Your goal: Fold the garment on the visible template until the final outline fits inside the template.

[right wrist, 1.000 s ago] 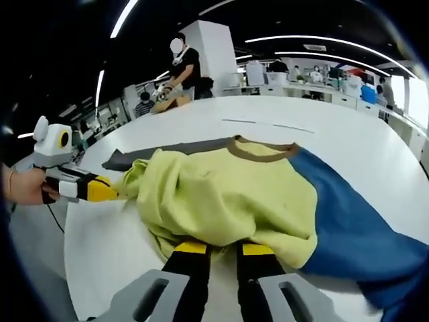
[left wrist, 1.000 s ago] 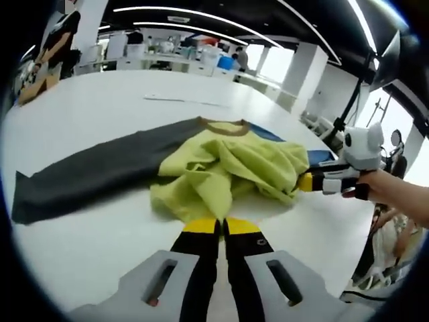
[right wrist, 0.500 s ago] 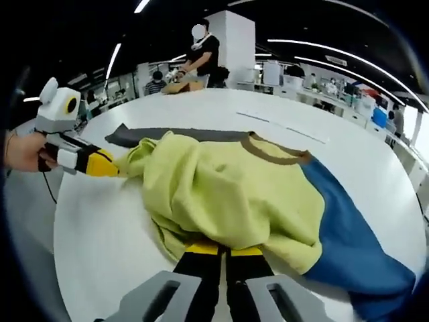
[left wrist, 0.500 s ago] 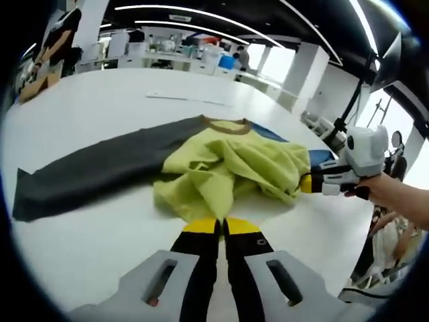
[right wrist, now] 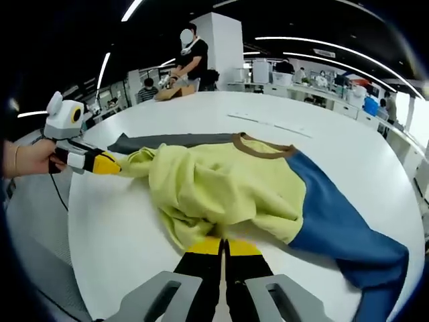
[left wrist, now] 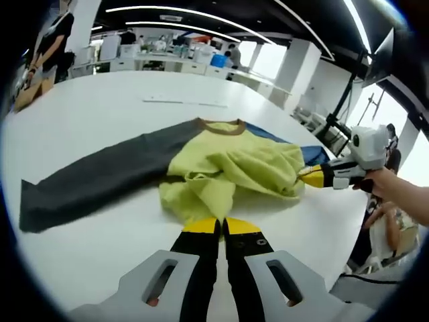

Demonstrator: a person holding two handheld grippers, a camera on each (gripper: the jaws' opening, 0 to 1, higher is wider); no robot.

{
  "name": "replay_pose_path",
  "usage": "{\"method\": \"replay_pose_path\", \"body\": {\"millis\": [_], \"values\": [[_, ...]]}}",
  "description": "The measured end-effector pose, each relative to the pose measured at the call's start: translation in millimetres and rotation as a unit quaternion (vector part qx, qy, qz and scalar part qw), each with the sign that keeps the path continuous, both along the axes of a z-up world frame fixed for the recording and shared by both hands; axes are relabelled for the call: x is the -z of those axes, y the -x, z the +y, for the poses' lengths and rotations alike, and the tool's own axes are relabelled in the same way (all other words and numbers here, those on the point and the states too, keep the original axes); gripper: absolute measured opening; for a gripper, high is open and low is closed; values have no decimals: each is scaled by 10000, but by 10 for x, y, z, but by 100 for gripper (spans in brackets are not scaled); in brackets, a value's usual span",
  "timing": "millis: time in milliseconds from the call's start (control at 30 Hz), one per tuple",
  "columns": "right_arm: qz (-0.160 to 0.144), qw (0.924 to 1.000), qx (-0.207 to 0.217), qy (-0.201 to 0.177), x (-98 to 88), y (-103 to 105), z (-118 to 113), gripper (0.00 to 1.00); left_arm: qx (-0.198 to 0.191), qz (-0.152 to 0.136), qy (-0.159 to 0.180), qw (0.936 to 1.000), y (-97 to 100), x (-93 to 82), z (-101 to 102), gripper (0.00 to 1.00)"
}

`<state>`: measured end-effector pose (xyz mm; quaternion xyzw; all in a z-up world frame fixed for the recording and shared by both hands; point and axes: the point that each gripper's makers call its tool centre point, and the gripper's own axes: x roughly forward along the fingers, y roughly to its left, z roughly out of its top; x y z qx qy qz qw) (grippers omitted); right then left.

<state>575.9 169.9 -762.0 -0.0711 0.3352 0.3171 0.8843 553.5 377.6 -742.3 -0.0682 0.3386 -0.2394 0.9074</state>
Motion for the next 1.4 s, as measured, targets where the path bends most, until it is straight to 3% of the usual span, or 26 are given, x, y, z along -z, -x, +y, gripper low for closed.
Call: {"method": "replay_pose_path", "body": {"millis": [467, 900, 1400], "values": [[-47, 9978, 649, -147, -217, 369, -301, 0, 678, 156, 131, 9975, 273, -125, 101, 0], [-121, 9942, 1061, -137, -325, 724, -476, 0, 1309, 290, -88, 9909, 606, -155, 171, 0], [-24, 9878, 1545, -163, -276, 1138, -705, 0, 2072, 610, -294, 9760, 1020, 43, 258, 0]]}}
